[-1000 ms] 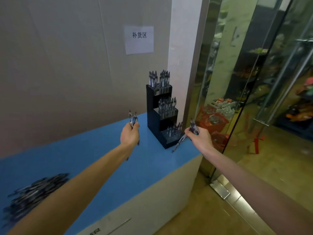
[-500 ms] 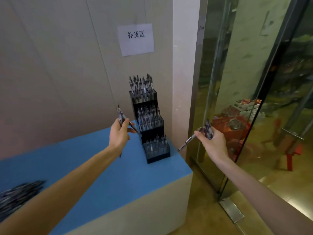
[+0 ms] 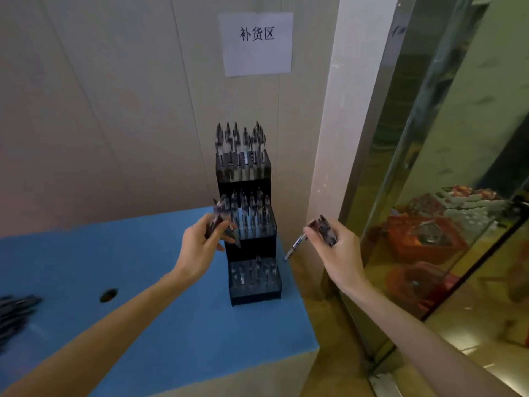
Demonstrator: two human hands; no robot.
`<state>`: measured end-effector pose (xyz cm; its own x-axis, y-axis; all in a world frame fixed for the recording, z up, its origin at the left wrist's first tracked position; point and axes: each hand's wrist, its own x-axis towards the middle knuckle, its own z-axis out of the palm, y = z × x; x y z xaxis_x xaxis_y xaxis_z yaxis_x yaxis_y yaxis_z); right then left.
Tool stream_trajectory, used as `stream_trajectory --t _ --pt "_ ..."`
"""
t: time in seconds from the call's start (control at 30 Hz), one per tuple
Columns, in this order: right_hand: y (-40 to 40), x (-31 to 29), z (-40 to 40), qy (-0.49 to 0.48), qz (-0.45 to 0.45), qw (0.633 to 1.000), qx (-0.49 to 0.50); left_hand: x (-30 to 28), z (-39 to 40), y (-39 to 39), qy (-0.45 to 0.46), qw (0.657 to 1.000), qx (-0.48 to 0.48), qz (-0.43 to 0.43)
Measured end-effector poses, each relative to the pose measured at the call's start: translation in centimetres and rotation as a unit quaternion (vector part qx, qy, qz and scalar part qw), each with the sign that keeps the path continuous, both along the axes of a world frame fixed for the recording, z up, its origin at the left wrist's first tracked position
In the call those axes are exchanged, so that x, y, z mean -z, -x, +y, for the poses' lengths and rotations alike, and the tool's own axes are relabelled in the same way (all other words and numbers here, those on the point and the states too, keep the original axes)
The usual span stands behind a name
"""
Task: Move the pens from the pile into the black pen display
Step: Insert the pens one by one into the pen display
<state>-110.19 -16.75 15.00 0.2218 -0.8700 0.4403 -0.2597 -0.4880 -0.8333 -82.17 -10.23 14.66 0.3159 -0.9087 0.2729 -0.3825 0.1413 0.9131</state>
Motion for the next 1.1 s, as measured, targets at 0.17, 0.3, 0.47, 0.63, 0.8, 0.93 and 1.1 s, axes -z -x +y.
stream_trajectory --t 0.17,0.3,0.47,0.63,0.8,0.93,1.1 --pt "-0.6 2.0 -4.7 0.046 0.109 0.990 -0.079 3.1 -1.8 0.4 -0.025 0.998 -0.011 -0.063" --pt "-1.4 4.7 -6.3 0.026 0.123 0.986 -0.112 4.7 -2.2 0.4 -0.046 0.996 -0.046 -0.059" --pt "-3.2 7.4 -7.6 0.004 0.133 0.981 -0.141 6.1 -2.5 1.0 -0.059 0.992 -0.084 -0.076" --pt "-3.8 9.1 -9.3 -0.009 0.148 0.970 -0.191 7.6 -3.0 0.9 -0.101 0.988 -0.102 -0.058" --pt "-3.7 9.6 -10.7 0.020 0.167 0.955 -0.243 8.3 -3.1 1.2 -0.111 0.984 -0.125 -0.068" --pt "-3.4 9.7 -11.5 0.026 0.193 0.940 -0.281 8.7 -3.2 1.0 -0.132 0.982 -0.109 -0.083" --pt "-3.5 10.8 -11.4 0.013 0.228 0.921 -0.315 8.4 -4.1 0.1 -0.221 0.969 -0.068 -0.085"
